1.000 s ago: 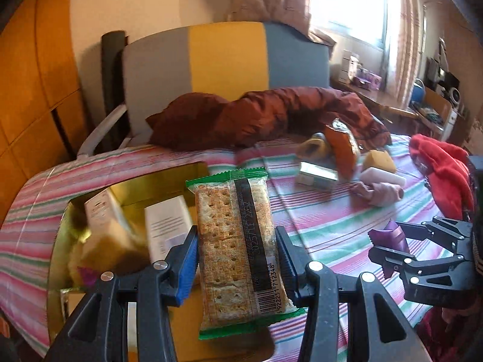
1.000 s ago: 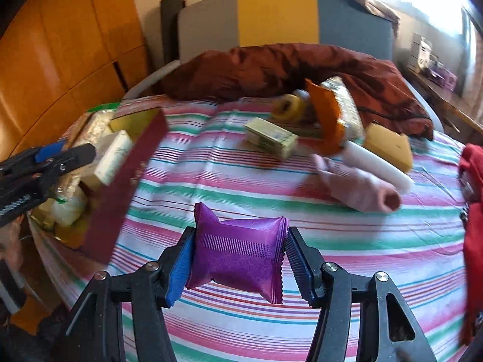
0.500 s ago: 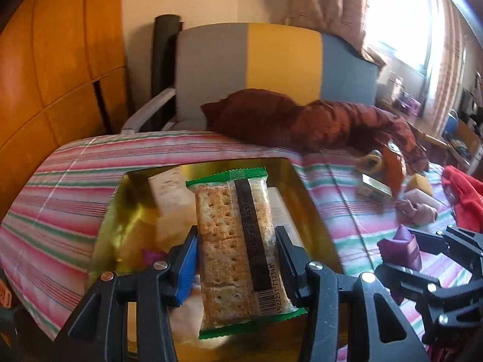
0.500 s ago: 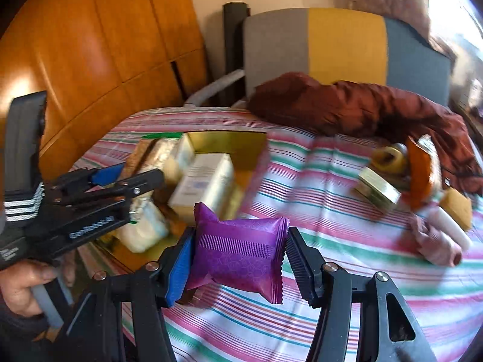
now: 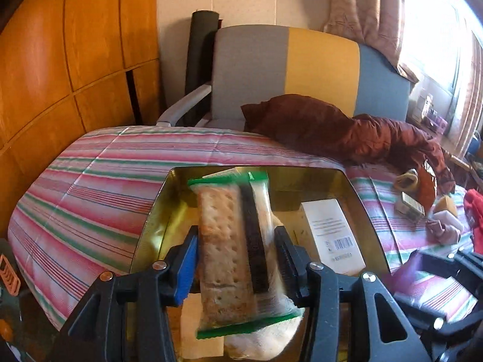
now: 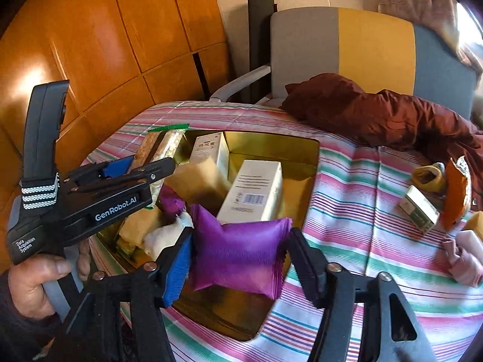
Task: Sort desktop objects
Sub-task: 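Carry the purple sachet and cracker packet to the gold tray and release both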
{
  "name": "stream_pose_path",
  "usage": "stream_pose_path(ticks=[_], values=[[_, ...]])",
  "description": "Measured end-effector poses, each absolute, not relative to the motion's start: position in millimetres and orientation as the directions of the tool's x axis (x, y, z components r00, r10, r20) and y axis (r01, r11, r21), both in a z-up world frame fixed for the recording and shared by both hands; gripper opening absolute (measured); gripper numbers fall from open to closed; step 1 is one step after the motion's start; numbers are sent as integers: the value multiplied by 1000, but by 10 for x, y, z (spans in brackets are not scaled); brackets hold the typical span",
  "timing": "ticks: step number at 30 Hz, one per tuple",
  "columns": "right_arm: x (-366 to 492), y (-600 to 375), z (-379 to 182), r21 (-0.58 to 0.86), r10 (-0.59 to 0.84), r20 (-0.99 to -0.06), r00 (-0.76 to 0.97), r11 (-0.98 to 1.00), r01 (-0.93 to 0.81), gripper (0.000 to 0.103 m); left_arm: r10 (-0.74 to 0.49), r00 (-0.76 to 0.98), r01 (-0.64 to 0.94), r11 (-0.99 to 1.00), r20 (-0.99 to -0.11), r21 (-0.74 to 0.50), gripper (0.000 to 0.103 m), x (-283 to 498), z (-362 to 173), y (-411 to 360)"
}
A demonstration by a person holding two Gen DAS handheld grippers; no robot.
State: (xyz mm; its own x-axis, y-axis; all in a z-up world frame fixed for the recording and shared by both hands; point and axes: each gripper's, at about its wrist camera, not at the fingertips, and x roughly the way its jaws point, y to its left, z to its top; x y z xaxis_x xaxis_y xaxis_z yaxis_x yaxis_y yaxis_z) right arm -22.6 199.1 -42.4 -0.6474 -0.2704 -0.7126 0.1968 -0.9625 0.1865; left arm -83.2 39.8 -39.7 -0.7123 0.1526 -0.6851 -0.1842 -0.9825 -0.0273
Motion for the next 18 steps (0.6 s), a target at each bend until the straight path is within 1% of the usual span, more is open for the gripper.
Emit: stream_pose_path(ticks=[2, 13, 18], values=[[-268, 1957, -454, 212, -290, -714, -637, -957, 197, 77, 135, -728, -166, -986, -673, -18, 55, -814, -365, 371], [-202, 1814, -525, 197, -283, -722, -631, -959, 203, 78, 148, -779, -168, -986, -610, -24, 58, -591, -100, 289], [-136, 1860, -521, 203, -276, -719, -638, -961, 187, 80, 163, -784, -182, -983, -600, -29, 58, -512, -10, 308]])
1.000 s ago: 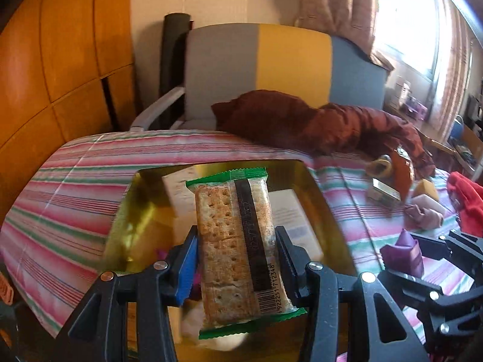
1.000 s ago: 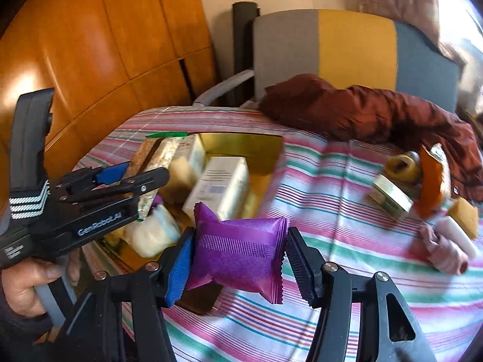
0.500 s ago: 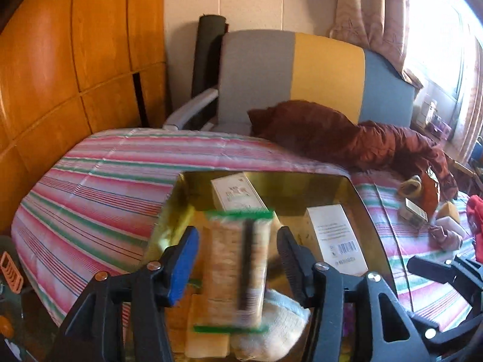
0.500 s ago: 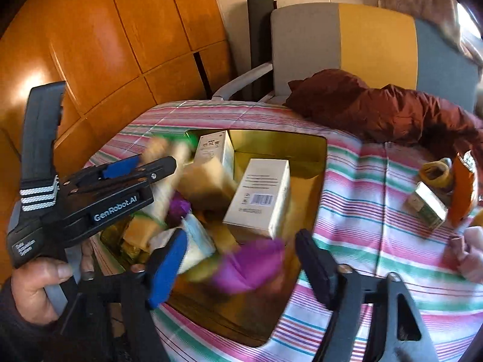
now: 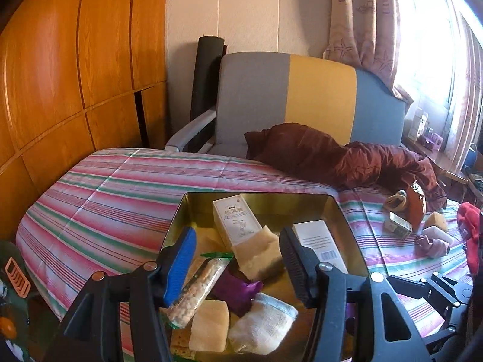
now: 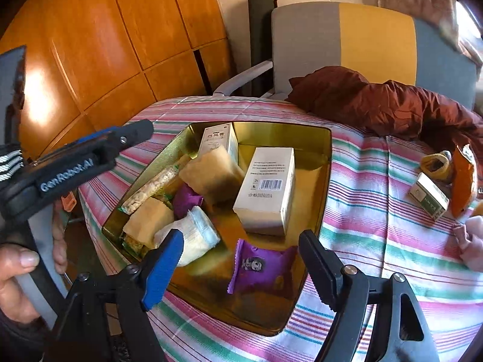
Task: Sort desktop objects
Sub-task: 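Carry the purple sachet and cracker packet to the gold tray and release both, then withdraw both open tools from the tray toward the remaining items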
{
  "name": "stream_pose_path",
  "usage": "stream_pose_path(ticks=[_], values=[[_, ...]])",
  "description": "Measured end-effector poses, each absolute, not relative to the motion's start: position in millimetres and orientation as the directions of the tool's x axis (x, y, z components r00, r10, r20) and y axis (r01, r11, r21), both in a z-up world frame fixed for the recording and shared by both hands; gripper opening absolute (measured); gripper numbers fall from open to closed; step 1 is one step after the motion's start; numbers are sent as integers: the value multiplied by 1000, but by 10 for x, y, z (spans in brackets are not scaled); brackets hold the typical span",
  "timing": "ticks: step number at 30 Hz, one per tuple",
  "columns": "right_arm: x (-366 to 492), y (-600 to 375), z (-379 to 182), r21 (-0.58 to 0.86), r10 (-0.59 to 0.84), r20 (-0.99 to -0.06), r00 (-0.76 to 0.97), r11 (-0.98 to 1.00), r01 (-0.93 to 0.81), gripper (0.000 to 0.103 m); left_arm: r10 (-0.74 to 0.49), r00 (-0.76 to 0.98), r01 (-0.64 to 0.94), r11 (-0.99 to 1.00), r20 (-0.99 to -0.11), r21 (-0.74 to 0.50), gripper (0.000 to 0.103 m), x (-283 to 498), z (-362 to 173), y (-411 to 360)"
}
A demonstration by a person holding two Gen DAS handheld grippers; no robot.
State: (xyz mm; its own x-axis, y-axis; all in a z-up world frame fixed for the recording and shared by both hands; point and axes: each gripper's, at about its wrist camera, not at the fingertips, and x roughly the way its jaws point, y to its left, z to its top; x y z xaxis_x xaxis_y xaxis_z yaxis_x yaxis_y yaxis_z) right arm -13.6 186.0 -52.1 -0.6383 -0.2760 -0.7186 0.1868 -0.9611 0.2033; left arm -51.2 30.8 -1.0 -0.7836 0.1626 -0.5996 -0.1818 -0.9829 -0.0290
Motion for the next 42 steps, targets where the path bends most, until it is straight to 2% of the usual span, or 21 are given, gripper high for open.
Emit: stream_pose_path(ticks=[20, 42], values=[[84, 2286, -433, 189, -198, -698, -688, -978, 90, 85, 220, -763, -286, -958, -608, 12, 58, -248, 39, 634], [194, 3469, -352, 95, 11, -725, -688, -989, -116, 87, 303, -698, -433, -900, -649, 46, 58, -213, -66, 1253]])
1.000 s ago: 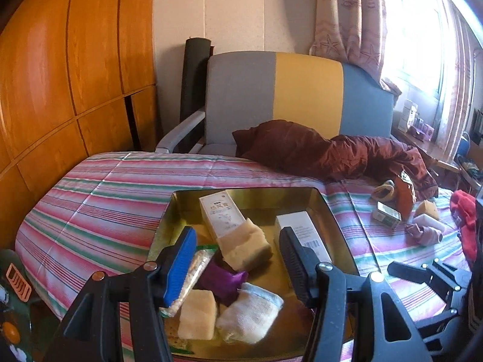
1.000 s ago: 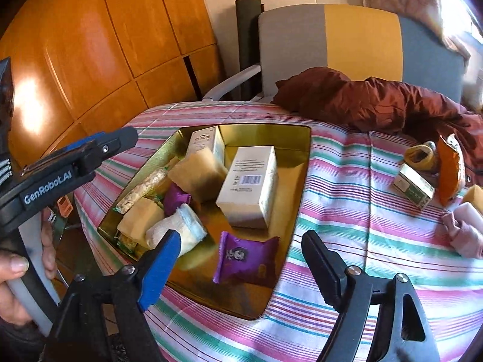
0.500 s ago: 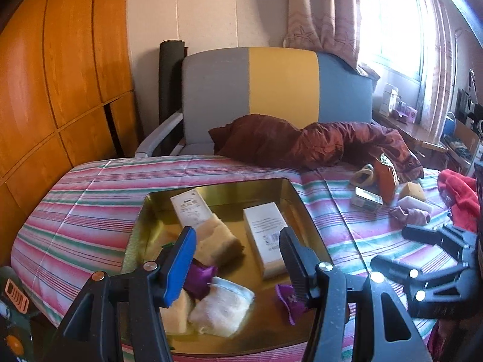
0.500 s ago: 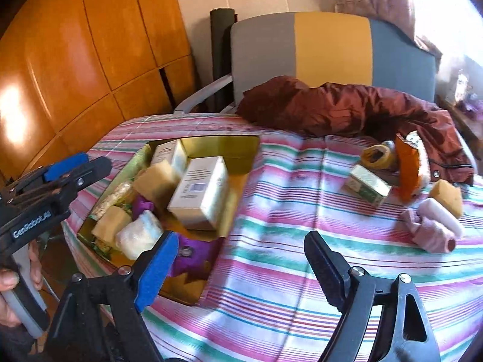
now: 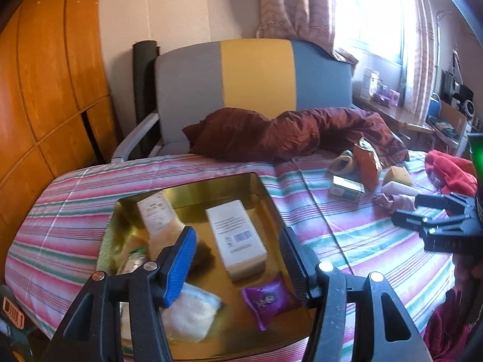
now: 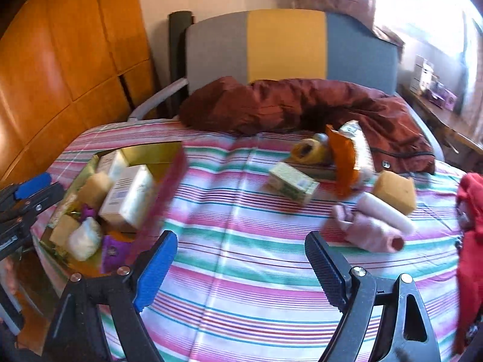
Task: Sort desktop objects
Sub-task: 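Withdraw both open tools from the tray toward the remaining items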
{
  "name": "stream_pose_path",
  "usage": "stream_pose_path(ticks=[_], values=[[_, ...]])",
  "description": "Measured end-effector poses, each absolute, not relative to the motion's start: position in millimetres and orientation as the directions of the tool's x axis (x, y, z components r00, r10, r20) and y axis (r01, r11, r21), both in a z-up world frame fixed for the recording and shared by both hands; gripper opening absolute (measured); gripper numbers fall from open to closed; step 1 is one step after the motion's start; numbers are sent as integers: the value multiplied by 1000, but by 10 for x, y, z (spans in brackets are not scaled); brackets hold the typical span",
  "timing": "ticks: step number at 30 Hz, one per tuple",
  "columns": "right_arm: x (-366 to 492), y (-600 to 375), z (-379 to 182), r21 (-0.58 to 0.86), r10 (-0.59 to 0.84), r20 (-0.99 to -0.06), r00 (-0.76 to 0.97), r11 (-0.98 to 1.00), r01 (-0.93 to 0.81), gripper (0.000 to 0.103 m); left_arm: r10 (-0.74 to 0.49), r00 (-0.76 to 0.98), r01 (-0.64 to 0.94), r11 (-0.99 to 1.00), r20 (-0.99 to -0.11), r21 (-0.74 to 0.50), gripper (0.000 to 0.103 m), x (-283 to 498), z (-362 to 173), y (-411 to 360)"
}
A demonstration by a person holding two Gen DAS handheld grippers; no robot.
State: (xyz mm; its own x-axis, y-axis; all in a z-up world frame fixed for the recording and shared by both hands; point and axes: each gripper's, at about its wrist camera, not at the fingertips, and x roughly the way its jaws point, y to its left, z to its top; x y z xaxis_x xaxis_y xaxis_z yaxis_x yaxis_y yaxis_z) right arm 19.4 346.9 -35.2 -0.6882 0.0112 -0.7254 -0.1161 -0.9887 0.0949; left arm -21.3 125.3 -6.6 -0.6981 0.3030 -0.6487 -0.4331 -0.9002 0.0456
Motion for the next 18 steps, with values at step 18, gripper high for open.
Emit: stream_pose_path(ticks=[18], values=[[427, 4843, -639, 92, 197, -766, -612, -909, -407, 87, 371, -589, -551, -835, -718, 21, 58, -231, -289, 1831]])
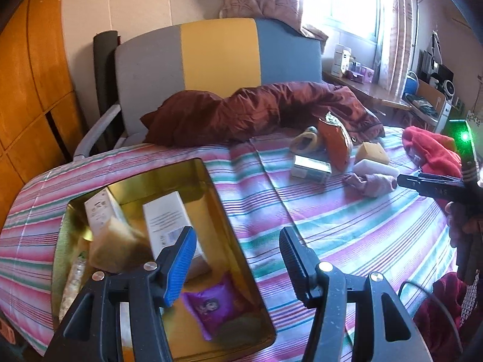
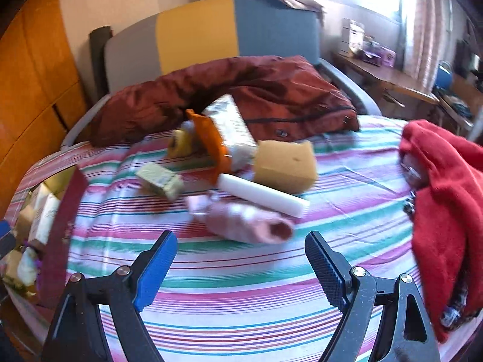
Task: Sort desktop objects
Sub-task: 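Withdraw both open tools from the tray toward the remaining items, then grasp the small green-labelled box with the left tool while the right tool grasps the pink sock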
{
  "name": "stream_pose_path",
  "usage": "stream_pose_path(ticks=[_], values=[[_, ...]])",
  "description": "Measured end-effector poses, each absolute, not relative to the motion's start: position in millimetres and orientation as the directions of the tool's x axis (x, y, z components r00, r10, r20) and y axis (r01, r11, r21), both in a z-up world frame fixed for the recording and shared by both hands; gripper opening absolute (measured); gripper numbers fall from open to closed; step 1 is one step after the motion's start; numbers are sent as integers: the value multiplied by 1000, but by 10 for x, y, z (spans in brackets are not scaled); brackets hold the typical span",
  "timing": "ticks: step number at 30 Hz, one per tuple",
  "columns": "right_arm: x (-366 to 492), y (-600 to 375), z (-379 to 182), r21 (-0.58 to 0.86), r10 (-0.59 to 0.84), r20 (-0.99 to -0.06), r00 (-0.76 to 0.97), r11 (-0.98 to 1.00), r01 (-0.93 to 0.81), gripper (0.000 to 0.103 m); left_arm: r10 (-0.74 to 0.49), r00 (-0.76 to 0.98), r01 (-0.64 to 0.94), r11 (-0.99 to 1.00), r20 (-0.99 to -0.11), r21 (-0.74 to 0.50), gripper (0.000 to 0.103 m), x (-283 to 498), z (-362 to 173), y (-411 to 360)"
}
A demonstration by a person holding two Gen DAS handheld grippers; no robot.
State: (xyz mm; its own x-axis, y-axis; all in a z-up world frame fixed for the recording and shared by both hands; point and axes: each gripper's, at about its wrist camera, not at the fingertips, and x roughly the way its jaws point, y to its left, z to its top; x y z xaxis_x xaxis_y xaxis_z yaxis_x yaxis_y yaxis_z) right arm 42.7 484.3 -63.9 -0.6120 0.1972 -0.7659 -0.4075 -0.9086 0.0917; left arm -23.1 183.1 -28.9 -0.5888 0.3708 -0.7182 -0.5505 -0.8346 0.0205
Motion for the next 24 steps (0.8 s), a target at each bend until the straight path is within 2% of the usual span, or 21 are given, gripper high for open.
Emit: stream_pose_path(ticks=[8, 13, 16, 24], values=[[454, 5066, -864, 171, 142, -781, -608, -888, -427, 87, 390, -530, -588, -809, -753, -5, 58, -267, -412, 2054], [350, 5080, -962, 230, 88, -785, -613, -878, -420, 87, 425, -442, -600, -795, -790, -92, 58, -367, -514, 2217], [267, 5078, -1018, 243, 83, -786, -613, -870, -430, 93, 446, -389, -597, -789, -806, -148, 58, -449, -569, 2321], [60, 5135, -1152, 282, 67, -788, -611, -844, -457, 99, 445, -351, -601, -782, -824, -166, 58, -627, -661, 2661]])
